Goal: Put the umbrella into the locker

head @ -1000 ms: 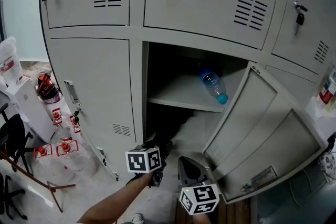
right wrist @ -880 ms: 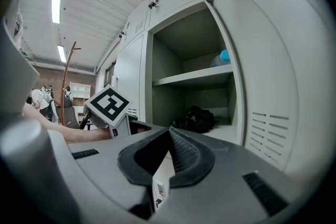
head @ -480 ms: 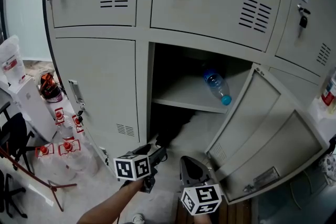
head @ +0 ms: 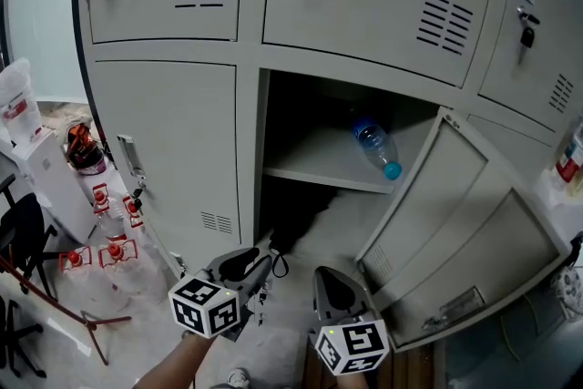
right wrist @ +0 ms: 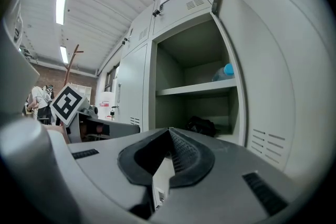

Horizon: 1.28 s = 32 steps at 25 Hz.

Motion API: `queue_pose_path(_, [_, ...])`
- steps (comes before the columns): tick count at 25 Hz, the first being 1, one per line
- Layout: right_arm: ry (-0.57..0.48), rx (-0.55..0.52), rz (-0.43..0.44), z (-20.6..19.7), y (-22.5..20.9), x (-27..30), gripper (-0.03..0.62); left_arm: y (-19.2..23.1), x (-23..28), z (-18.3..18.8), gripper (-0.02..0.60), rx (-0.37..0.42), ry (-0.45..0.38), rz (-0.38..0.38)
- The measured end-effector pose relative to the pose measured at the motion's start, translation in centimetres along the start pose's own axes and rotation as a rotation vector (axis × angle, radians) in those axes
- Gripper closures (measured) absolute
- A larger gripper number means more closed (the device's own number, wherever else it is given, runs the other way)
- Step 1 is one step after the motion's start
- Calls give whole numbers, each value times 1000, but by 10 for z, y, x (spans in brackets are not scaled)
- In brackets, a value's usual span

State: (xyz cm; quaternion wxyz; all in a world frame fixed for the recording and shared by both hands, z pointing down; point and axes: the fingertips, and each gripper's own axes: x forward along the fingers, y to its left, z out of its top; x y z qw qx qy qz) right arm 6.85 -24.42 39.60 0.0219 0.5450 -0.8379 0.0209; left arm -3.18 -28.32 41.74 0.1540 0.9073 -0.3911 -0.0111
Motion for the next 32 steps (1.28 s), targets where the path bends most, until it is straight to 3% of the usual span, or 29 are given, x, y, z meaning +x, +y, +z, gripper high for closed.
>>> queue_pose_path(2, [-5, -5, -2, 3, 0, -1, 591, -1, -5, 8, 509, 18, -21, 16])
queue_pose_path(7, [-3, -14, 3, 3, 2, 0, 591, -5, -10, 16, 561, 83, -41, 46])
queue_pose_path(32, [0, -19, -6, 4, -4, 0, 591, -9, 5, 4, 568, 54, -7, 42])
